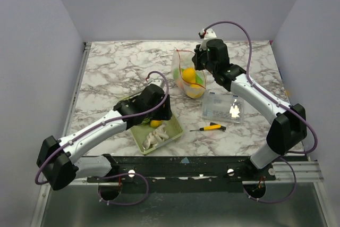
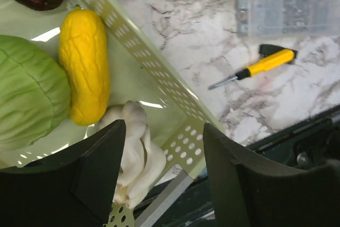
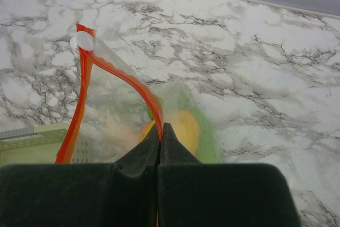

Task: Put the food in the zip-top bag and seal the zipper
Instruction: Pick up the fake fruit from the bin.

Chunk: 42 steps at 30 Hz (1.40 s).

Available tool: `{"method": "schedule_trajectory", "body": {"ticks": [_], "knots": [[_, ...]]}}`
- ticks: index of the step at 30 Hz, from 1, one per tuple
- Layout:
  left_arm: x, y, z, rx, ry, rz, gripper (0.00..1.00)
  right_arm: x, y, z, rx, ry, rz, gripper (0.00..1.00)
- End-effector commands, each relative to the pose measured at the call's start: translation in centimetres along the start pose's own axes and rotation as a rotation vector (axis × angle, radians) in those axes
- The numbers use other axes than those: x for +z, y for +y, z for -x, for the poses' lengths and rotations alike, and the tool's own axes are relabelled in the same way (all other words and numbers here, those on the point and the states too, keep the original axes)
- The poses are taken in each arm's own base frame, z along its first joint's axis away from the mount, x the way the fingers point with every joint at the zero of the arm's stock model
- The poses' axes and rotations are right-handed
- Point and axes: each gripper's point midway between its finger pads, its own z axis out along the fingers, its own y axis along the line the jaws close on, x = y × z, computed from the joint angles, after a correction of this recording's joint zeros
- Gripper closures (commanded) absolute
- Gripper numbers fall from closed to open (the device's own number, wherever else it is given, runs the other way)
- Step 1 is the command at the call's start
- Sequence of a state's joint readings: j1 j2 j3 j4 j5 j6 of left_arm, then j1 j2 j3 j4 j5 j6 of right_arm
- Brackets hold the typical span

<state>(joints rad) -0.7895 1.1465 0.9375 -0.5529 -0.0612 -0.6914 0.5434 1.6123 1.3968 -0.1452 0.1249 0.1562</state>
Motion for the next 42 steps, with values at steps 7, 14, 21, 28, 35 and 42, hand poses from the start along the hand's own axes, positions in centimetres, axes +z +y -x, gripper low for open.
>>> {"method": "schedule_trajectory", "body": {"ticks": [7, 14, 21, 28, 35, 42], "knots": [[5.4, 4.0, 0.8, 0.080, -0.013, 0.296, 0.45, -1.6, 0.3, 1.4, 0.003, -0.053, 0.015, 0.99], [7.8, 5.8, -0.7, 0.137, 0.042, 0.375, 0.50, -1.5, 0.3, 1.4, 0.000, -0.052, 0.016, 0.99], [8.9, 7.9, -2.1, 0.174, 0.093, 0.464, 0.43, -1.0, 0.2, 0.7, -0.004, -0.035, 0.014, 0.99], [10.0, 7.7, -3.4, 0.171, 0.140, 0.439, 0.46, -0.8, 0.3, 0.3, -0.005, -0.026, 0.016, 0.99], [10.2, 8.0, -3.6, 0.187, 0.150, 0.451, 0.41, -1.0, 0.3, 0.4, -0.005, -0.030, 0.017, 0.99], [10.1, 8.6, -3.8, 0.196, 0.157, 0.474, 0.46, -1.1, 0.2, 0.2, -0.004, -0.026, 0.016, 0.99]]}}
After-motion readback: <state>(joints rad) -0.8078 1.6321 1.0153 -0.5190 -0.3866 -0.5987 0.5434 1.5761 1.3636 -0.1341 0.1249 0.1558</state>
